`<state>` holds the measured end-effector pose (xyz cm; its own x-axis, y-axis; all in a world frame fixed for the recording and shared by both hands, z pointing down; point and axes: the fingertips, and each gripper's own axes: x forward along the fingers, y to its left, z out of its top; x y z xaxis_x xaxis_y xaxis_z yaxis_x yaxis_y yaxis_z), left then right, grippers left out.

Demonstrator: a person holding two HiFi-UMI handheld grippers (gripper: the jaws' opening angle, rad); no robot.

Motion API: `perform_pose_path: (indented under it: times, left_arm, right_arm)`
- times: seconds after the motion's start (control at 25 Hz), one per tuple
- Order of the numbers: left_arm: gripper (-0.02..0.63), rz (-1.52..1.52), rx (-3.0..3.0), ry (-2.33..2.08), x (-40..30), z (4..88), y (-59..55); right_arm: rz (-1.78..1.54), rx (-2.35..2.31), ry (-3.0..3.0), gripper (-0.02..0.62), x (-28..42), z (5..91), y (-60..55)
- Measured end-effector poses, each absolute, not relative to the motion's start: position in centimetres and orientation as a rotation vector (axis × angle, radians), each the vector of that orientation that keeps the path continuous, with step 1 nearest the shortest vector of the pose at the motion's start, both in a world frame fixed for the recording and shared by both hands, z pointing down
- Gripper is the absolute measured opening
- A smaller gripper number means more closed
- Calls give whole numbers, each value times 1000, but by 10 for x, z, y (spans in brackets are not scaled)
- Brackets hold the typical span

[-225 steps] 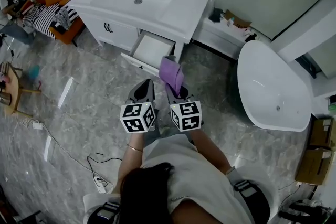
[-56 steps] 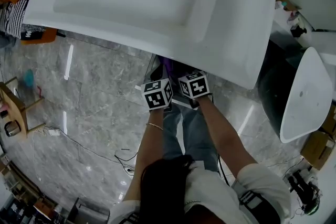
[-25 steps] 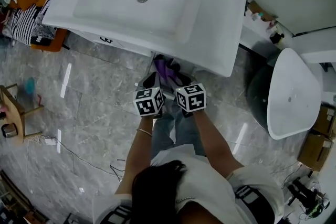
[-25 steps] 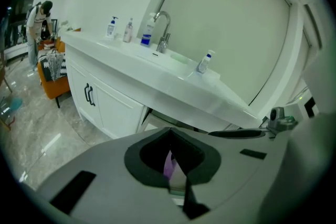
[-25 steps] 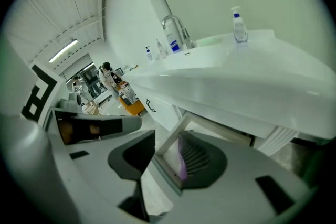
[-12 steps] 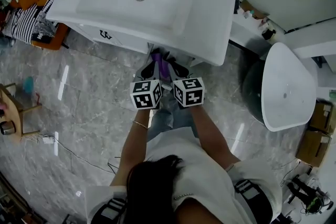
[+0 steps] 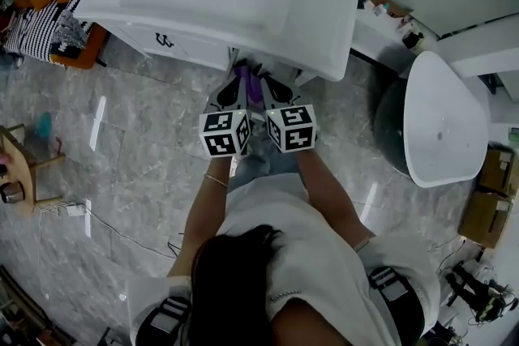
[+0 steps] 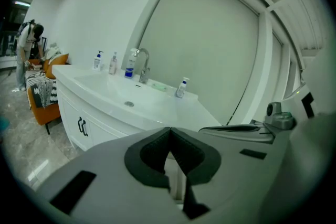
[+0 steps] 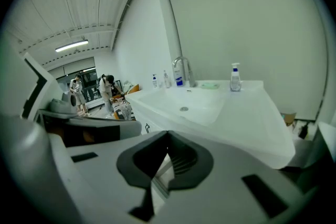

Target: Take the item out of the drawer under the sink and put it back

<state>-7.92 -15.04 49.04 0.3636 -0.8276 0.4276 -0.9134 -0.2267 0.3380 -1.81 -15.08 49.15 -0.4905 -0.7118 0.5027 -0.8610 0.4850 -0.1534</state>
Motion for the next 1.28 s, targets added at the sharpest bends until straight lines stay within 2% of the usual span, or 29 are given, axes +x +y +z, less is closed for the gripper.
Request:
perform_pose_path:
  times: [0.84,1.28]
  left_arm:
    - [3,246,2052,-1492,-78,511,-148]
    - [3,304,1950,-1496,-90,554,-160]
  right_arm:
    - [588,1283,-2351,15,-23,503,-147]
    - [739,1206,-2228,20,-17,565,-159]
